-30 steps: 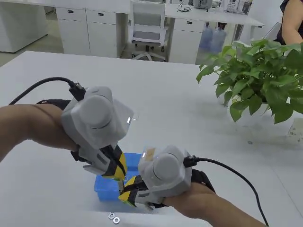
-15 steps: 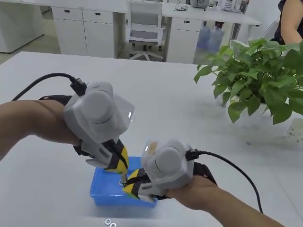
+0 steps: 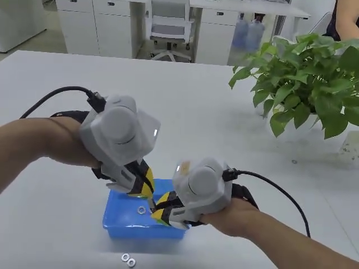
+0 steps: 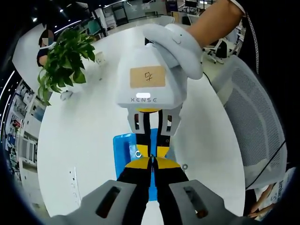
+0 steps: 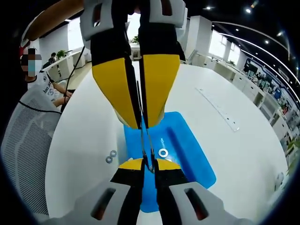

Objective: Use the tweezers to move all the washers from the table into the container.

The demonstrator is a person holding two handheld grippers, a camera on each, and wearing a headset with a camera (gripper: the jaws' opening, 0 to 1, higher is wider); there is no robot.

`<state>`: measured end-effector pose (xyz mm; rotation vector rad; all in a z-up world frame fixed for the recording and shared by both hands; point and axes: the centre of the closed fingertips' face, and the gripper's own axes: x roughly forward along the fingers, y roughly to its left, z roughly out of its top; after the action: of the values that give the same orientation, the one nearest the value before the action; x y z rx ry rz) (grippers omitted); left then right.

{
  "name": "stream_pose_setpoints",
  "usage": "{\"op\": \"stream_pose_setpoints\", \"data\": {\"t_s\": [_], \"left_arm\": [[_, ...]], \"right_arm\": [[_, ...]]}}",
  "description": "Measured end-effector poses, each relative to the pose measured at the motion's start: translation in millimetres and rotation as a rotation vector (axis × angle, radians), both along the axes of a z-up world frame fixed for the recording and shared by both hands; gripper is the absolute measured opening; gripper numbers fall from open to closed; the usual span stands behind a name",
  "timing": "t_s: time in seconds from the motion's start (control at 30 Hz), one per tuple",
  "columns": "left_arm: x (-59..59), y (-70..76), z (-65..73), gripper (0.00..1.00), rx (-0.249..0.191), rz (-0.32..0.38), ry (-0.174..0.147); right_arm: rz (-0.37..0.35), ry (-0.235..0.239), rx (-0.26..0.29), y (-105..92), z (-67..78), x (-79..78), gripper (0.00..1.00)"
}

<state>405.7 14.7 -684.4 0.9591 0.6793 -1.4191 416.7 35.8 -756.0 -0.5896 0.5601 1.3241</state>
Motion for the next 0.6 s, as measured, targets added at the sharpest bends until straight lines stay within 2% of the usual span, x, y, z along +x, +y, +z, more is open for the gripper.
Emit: {"op": "stream_pose_setpoints", "data": {"t_s": [0.6], "left_arm": [[17.9, -1.1, -25.7, 0.06, -0.015, 0.026, 0.022]], "right_arm": [[-0.001, 0.056, -0.035, -5.6, -27.0, 15.9, 0.10]]}}
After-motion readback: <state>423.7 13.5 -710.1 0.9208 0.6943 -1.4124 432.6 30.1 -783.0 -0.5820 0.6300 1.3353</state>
